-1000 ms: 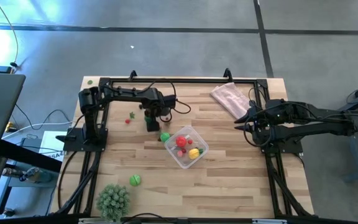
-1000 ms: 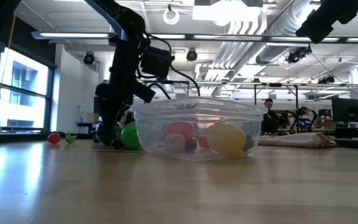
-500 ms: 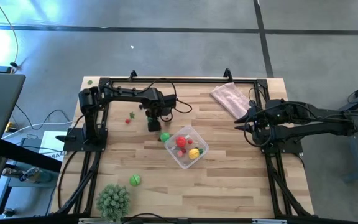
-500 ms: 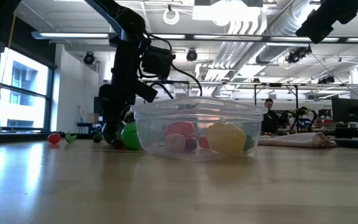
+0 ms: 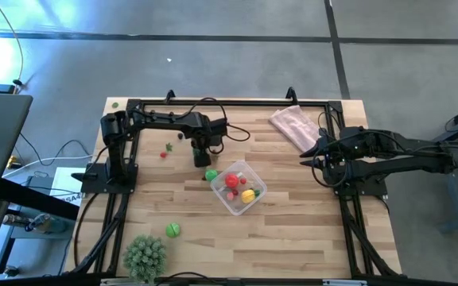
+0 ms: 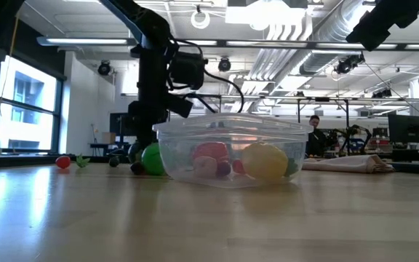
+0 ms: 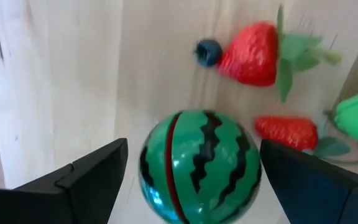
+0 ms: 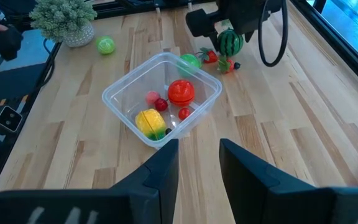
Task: Pick and placing Produce into tupperware
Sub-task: Put the green watermelon into the transparent container
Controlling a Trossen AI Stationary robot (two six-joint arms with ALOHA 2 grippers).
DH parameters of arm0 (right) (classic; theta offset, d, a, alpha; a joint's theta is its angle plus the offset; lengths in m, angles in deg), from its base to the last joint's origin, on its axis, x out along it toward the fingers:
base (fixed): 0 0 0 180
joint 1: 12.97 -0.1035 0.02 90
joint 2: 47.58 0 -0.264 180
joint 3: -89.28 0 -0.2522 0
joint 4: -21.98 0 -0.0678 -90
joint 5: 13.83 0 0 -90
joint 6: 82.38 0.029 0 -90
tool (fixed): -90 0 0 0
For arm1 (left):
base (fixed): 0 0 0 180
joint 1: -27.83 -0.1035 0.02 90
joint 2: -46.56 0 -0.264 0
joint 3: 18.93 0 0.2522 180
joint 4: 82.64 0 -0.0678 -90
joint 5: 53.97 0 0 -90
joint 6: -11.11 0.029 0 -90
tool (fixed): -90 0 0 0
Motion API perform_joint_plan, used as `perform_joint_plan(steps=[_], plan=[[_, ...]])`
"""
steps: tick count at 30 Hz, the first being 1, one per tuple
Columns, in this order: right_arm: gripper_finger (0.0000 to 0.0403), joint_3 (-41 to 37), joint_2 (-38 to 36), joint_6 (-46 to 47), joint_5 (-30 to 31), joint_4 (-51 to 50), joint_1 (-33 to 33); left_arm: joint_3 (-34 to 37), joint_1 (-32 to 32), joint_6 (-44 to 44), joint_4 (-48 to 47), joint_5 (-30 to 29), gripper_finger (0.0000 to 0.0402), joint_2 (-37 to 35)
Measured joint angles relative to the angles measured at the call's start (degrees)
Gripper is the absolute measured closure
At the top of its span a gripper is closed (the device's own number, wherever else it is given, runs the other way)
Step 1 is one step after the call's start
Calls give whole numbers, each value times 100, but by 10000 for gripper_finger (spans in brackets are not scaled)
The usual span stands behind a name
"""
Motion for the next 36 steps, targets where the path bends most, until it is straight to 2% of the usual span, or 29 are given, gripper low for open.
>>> perform_joint_plan(steps=[13,23,36], plan=[[297,0,1,0,0,-2,1,8,2,82,-43,45,48,166],[297,0,1,0,0,-3,2,4,0,88,-83,-199,50,262],[297,-1,1,0,0,-4,1,4,-2,127,-42,-256,122,262]])
